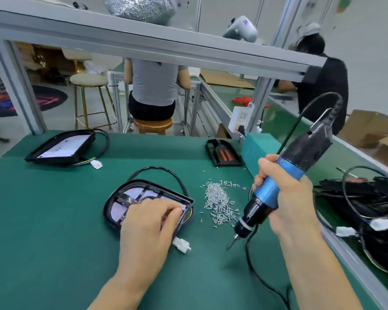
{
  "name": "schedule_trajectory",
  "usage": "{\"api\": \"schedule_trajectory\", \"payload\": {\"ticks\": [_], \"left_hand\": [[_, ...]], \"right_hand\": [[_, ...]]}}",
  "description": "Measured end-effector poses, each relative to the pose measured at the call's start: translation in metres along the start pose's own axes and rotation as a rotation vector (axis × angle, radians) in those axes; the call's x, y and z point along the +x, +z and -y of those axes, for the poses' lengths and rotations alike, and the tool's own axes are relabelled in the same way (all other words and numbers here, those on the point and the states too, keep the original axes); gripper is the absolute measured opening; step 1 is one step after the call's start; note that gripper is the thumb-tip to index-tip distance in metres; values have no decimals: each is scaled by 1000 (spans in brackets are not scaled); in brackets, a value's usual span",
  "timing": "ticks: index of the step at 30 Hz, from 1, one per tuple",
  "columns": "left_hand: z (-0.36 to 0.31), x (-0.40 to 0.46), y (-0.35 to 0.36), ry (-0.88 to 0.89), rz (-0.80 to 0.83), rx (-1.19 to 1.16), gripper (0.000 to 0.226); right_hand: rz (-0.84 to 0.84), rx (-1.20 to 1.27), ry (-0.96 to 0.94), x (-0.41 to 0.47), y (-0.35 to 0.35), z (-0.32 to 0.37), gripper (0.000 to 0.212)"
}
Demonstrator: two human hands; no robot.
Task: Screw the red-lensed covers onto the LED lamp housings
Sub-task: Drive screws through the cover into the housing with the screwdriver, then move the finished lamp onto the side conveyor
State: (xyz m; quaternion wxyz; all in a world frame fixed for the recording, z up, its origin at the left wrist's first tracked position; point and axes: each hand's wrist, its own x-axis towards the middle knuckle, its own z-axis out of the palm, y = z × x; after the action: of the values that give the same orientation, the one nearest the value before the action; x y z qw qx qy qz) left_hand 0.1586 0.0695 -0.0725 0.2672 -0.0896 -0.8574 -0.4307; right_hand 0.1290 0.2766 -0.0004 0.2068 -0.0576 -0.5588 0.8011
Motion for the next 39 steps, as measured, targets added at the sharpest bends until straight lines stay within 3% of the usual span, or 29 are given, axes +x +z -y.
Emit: {"api": "schedule_trajectory", "payload": {"ticks": [4, 9, 11, 14, 19, 21, 23, 25, 30, 35, 39], "left_hand": [[-23, 15, 35, 183, 138, 158, 12], [-36, 20, 82, 279, 404, 457, 13], [-42, 17, 93, 343, 553, 601, 28], [-37, 10, 108, 428, 516, 712, 37], [-43, 19, 118, 384, 657, 725, 23], [-40, 20, 119, 390, 591, 712, 21], [-35, 21, 120, 369, 492, 707, 38], [-31, 20, 126, 330, 514, 686, 64], [-41, 30, 135, 362, 484, 594, 81], [-47, 37, 143, 415, 642, 576, 64], [-44, 35, 142, 321, 763, 499, 47]], "right_hand": [[-34, -266, -8, 18, -37, 1, 19], [-55, -681, 94, 38, -71, -16, 25], [-47, -867, 166, 45, -78, -21, 31], [-22, -1146, 265, 55, -89, -28, 43], [-37, -1376, 266, 67, -110, -42, 52], [-44, -1436, 248, 70, -115, -45, 51], [-43, -1499, 250, 74, -119, -49, 55], [-35, -1544, 266, 76, -123, -53, 59], [-48, -1630, 258, 78, -126, -60, 56], [-65, -1823, 219, 80, -123, -66, 58], [-77, -1990, 132, 81, -123, -68, 62]]}}
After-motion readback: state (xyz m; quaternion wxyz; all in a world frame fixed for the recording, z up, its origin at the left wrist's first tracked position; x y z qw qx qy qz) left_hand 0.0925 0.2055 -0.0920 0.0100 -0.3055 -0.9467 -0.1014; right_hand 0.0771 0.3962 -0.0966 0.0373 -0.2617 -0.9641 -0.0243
